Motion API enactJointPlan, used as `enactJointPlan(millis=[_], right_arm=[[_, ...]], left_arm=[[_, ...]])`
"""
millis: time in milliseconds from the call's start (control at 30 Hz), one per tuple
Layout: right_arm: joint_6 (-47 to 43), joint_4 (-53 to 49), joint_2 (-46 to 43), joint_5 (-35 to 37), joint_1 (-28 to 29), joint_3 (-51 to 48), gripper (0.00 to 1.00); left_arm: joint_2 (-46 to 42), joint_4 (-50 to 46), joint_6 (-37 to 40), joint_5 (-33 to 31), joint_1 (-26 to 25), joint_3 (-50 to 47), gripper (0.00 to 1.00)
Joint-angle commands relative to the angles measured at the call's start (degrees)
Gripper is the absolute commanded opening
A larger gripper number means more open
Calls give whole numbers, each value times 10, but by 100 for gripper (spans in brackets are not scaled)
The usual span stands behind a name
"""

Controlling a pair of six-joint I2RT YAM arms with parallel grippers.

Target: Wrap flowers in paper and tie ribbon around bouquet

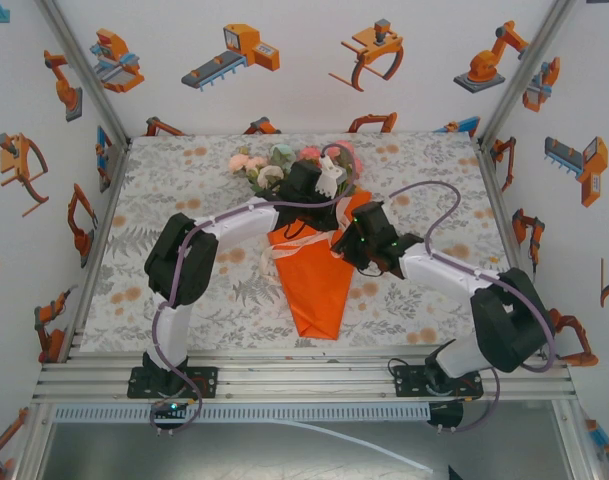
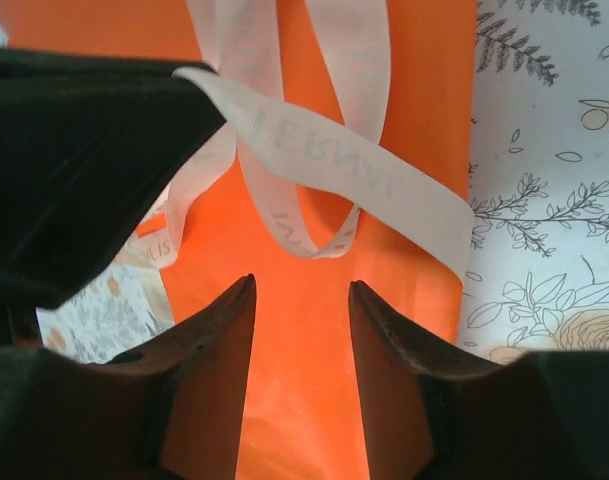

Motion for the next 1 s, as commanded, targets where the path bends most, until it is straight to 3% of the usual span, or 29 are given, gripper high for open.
enactJointPlan(millis=[0,200,400,467,667,833,967], right_arm=[[86,-10,11,57,2,11,52],[99,-43,39,77,2,33,54],[131,-54,57,93,2,45,49],[125,-61,62,92,2,51,41],[80,-51,37,60,3,35,0],[-20,-112,-84,51,19,5,0],[-95,-194,-245,152,18,-46,0]], left_arm=[[4,18,-12,23,0,12,0],[-2,42,-13,39,1,-7,0],[-4,48,-14,46,2,-10,0],[-5,46,-13,46,3,-10,0],[-4,38,-10,23,7,-10,0],[-4,22,-10,11,12,-10,0],[-9,18,-6,13,12,-17,1]])
